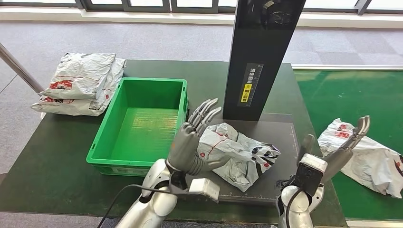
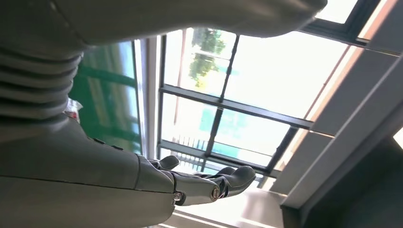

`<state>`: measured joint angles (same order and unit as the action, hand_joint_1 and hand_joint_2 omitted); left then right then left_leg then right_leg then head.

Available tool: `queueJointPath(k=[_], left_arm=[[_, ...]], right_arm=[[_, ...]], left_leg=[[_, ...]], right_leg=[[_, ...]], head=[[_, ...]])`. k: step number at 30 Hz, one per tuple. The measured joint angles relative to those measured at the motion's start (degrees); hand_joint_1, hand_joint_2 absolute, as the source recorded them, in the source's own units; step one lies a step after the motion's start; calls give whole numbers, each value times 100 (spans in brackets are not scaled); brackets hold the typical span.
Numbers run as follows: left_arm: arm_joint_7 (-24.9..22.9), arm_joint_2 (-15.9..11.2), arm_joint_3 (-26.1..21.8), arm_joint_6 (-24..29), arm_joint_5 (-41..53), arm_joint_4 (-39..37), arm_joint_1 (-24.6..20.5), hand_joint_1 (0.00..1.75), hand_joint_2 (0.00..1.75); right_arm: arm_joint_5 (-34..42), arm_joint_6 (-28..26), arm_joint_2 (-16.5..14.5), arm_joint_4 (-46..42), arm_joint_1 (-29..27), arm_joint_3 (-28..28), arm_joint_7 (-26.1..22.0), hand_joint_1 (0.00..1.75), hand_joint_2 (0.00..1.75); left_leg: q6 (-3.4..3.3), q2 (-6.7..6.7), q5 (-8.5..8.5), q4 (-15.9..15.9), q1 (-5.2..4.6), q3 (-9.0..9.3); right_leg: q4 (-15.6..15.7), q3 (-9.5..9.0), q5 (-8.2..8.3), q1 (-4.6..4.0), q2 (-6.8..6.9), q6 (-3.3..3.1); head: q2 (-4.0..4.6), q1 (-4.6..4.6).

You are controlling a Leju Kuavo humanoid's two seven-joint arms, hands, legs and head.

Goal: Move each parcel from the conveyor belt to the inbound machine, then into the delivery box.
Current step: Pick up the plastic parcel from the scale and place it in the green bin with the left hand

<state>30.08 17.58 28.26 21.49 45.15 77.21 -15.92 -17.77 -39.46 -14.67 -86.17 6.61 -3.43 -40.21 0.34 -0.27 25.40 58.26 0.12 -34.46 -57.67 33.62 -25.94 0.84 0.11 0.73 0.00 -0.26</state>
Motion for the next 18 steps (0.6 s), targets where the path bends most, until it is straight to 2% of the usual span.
queueJointPath(k=[3, 10, 16, 18], left_arm=[[-179, 155, -1, 95, 79, -854, -576, 0, 175], [-427, 319, 8, 120, 121, -2077, -1191, 0, 175], [-1520, 341, 349, -104, 388, -3528, -1826, 0, 175], [-1688, 341, 474, -138, 439, -3918, -1960, 0, 175]], right_arm=[[-77, -31, -87, -398, -67, 0, -3, 0, 175], [-93, -43, -153, -826, -168, -2, -1, 0, 175], [-175, -50, -171, -1022, -238, -21, 2, 0, 175], [-180, -50, -172, -1060, -261, -30, 4, 0, 175]], left_leg=[[3, 1, -5, 0, 0, 0], [5, 0, -6, 0, 0, -2], [5, 2, -6, 0, 0, -4], [5, 3, -6, 0, 0, -4]], right_leg=[[0, 0, 3, 0, -2, 0], [0, 3, 4, 0, -7, -1], [0, 5, 4, 0, -10, -1], [0, 5, 4, 0, -11, -1]], head=[[0, -1], [-1, 0], [0, 0], [0, 0]])
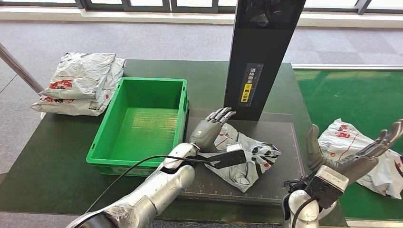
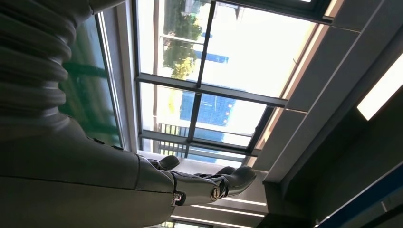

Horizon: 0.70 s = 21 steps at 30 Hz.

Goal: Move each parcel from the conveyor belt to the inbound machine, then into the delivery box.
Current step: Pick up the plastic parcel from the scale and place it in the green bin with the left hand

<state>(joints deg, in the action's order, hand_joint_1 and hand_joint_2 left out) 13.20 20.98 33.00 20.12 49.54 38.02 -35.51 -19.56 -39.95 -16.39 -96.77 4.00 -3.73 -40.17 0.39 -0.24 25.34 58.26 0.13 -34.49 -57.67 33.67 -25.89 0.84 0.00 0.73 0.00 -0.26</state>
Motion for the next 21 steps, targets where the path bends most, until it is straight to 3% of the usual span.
queueJointPath(k=[7, 21], left_arm=[[-52, 0, 198, -16, 40, -696, -257, 0, 175], [-311, 0, 307, -25, -1, -1025, -361, 0, 175]], right_arm=[[-2, 0, 0, -53, -18, -23, 2, 0, 175], [-15, 0, 0, -84, -40, -27, 2, 0, 175]], left_leg=[[0, 0, 0, 0, 0, -1], [0, 0, 0, 0, 0, -2]], right_leg=[[0, 0, 0, 0, 0, 0], [0, 1, 0, 0, 0, 0]], head=[[-1, 1], [0, 0]])
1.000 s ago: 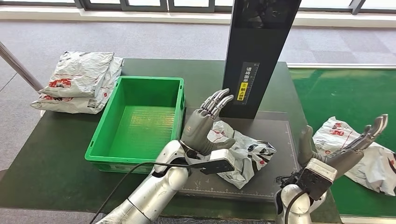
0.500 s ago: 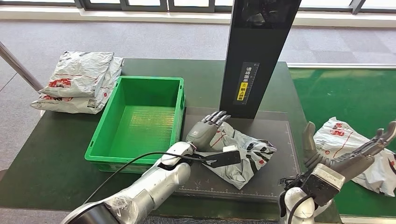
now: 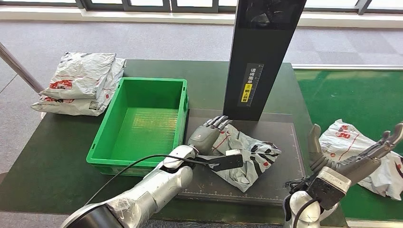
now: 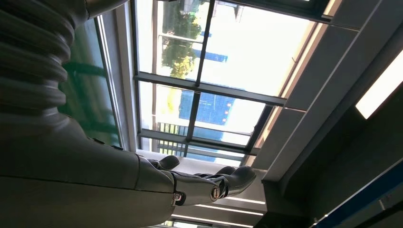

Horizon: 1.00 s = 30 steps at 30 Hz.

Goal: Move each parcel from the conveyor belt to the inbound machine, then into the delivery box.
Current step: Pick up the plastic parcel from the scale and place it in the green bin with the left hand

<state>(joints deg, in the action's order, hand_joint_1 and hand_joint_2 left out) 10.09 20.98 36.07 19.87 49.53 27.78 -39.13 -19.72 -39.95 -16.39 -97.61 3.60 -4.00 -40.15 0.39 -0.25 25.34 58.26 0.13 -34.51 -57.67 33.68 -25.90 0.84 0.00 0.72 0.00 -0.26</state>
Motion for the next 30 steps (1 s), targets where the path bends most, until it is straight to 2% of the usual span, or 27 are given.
queueJointPath(k=[5, 9, 13, 24, 27, 30], left_arm=[[-140, 0, 99, -75, 6, -101, -26, 0, 175], [-613, 9, 710, -715, 155, -478, -175, 175, 175], [-677, 13, 869, -675, 163, -565, -191, 175, 175], [-728, 13, 883, -304, 281, -681, -213, 175, 175], [-760, 13, 881, 207, 451, -701, -211, 175, 175], [-860, 9, 816, 1315, 886, -641, -210, 175, 175]], right_arm=[[3, 0, -2, -55, -31, -1, 0, 0, 175], [86, 0, -11, -164, -96, -2, 2, 0, 175], [79, 0, -31, -170, -102, -2, 2, 0, 175], [72, 0, -37, -170, -101, -4, 2, 0, 175], [63, 0, -39, -165, -100, -4, 2, 0, 175], [48, 0, -41, -164, -107, -9, 2, 0, 175]], left_leg=[[0, 0, 0, 0, 0, 0], [-1, -2, 1, 0, 0, 3], [-1, -2, 0, 0, 0, 5], [-1, -2, -3, 0, 0, 6], [-1, -2, -3, 0, 0, 4], [-1, -2, -3, 0, 0, 1]], right_leg=[[0, -1, 0, 0, 1, 0], [0, -9, -2, 0, 5, 2], [0, -10, -1, 0, 5, 3], [0, -9, 3, 0, 3, 3], [0, -6, 3, 0, 3, 3], [0, -5, 3, 0, 4, 3]], head=[[0, 0], [0, 0], [-1, 0], [-1, 0], [0, 0], [0, 0]])
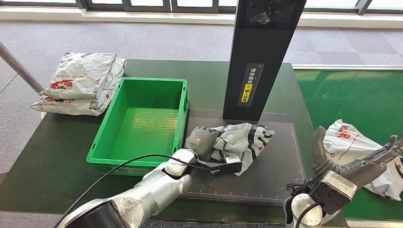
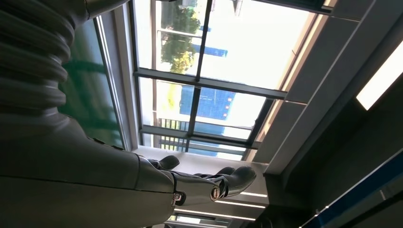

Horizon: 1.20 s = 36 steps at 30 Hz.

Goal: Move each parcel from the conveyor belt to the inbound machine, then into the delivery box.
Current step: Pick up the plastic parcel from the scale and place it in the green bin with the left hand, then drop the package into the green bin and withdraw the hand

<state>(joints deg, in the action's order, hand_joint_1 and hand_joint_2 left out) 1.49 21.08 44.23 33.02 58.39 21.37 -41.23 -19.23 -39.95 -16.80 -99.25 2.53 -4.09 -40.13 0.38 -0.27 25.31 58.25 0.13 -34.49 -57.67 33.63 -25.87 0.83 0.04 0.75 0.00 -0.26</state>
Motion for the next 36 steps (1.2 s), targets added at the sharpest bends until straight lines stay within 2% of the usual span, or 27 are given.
queueJointPath(k=[3, 5, 7, 12, 15, 18, 23, 27, 33, 36], left_arm=[[45, -27, -361, 629, 1079, 554, 128, 175, 175], [412, -37, -883, 692, 1798, 1380, 414, 175, 175], [794, -15, -1513, 712, 2114, 2376, 755, 175, 175], [1597, -1, -2758, 722, 1705, 4414, 1292, 175, 175], [1919, -1, -3272, 722, 1317, 5229, 1519, 175, 175], [2029, -1, -3684, 722, 1058, 5769, 1679, 175, 175], [2022, -3, -4069, 718, 1008, 6216, 1812, 175, 175], [1769, -10, -4348, 716, 1127, 6246, 1816, 175, 175], [1269, -16, -5003, 703, 1541, 5562, 1686, 175, 175], [1097, -38, -5452, 702, 1862, 4888, 1429, 175, 175]], right_arm=[[-17, 0, -4, -1, -25, -45, 0, 0, 175], [-28, 0, -8, -2, -51, -87, 0, 0, 175], [-33, 0, -9, -2, -78, -101, 0, 0, 175], [-15, 0, -9, -9, -143, -192, 1, 0, 175], [-3, 0, -9, -51, -206, -247, 0, 0, 175], [13, 0, -9, -137, -319, -325, -1, 0, 175], [22, 0, -9, -223, -423, -421, 0, 0, 175], [11, 0, -13, -298, -489, -483, -1, 0, 175], [55, 0, -25, -446, -627, -556, -2, 0, 175], [62, 0, -26, -503, -676, -571, -2, 0, 175]], left_leg=[[0, -1, 0, 0, -1, -1], [0, 2, 1, 0, -2, -3], [0, 17, 4, 0, -2, -5], [-1, 38, 10, -2, 1, -3], [-1, 37, 10, -5, 3, -3], [0, 34, 9, -6, 3, -3], [-1, 30, 10, -5, 2, -4], [-2, 30, 10, -5, 0, -3], [0, 32, 8, -5, 1, -1], [2, 27, 5, -5, 2, 1]], right_leg=[[0, -2, 0, 1, 1, 0], [0, 1, 0, 2, -3, 0], [0, 8, 0, 2, -17, 0], [0, 15, -1, -2, -30, -1], [-1, 14, -2, -4, -27, -3], [-1, 12, -3, -4, -25, -4], [-1, 10, -3, -2, -23, -3], [0, 10, -3, 0, -22, -3], [0, 12, -2, -2, -23, -4], [0, 7, -2, -2, -21, -4]], head=[[0, -1], [0, -2], [0, -1], [0, 1], [0, 0], [0, 0], [0, 0], [0, -1], [0, 1], [-1, -1]])
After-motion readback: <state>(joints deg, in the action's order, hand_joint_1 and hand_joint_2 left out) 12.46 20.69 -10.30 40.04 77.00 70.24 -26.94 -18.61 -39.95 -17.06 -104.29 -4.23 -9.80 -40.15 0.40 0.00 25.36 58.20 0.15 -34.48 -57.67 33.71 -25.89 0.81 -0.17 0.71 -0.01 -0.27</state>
